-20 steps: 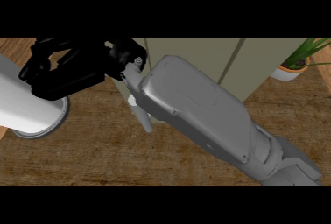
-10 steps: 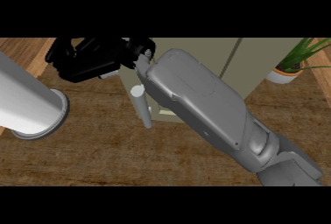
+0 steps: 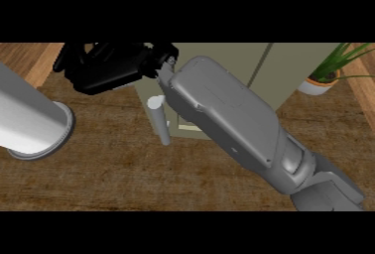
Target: Pick up the wine, place it into the cabinet and close the cabinet
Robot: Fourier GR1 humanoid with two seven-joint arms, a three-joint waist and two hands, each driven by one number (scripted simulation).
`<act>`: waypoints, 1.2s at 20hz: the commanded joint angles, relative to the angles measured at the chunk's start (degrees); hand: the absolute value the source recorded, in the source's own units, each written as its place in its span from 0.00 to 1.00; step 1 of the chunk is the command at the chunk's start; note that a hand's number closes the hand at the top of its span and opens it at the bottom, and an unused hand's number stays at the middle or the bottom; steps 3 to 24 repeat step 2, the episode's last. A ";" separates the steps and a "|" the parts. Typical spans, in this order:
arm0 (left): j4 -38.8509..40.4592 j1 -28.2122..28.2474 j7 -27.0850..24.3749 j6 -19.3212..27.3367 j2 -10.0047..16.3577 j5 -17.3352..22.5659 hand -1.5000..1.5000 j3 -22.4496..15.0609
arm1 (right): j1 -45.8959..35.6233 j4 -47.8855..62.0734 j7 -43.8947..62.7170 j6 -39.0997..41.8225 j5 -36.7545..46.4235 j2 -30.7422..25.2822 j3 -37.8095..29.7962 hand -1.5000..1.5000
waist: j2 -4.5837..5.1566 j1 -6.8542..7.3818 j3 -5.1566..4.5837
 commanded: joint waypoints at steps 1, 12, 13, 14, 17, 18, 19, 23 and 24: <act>-1.09 -1.36 1.14 0.80 -0.16 0.74 0.00 -1.20 | 3.31 7.93 -2.30 -3.95 1.91 -9.18 -4.41 1.00 | 3.13 -3.96 2.27; -1.73 -1.22 1.78 1.27 0.05 0.71 0.00 -1.67 | 3.44 8.06 -3.10 -3.49 1.50 -9.34 -4.58 1.00 | 3.30 -3.83 2.34; -1.73 -1.22 1.78 1.27 0.05 0.71 0.00 -1.67 | 3.44 8.06 -3.10 -3.49 1.50 -9.34 -4.58 1.00 | 3.30 -3.83 2.34; -1.73 -1.22 1.78 1.27 0.05 0.71 0.00 -1.67 | 3.44 8.06 -3.10 -3.49 1.50 -9.34 -4.58 1.00 | 3.30 -3.83 2.34; -1.73 -1.22 1.78 1.27 0.05 0.71 0.00 -1.67 | 3.44 8.06 -3.10 -3.49 1.50 -9.34 -4.58 1.00 | 3.30 -3.83 2.34; -1.73 -1.22 1.78 1.27 0.05 0.71 0.00 -1.67 | 3.44 8.06 -3.10 -3.49 1.50 -9.34 -4.58 1.00 | 3.30 -3.83 2.34; -1.73 -1.22 1.78 1.27 0.05 0.71 0.00 -1.67 | 3.44 8.06 -3.10 -3.49 1.50 -9.34 -4.58 1.00 | 3.30 -3.83 2.34; -1.73 -1.22 1.78 1.27 0.05 0.71 0.00 -1.67 | 3.44 8.06 -3.10 -3.49 1.50 -9.34 -4.58 1.00 | 3.30 -3.83 2.34; -1.73 -1.22 1.78 1.27 0.05 0.71 0.00 -1.67 | 3.44 8.06 -3.10 -3.49 1.50 -9.34 -4.58 1.00 | 3.30 -3.83 2.34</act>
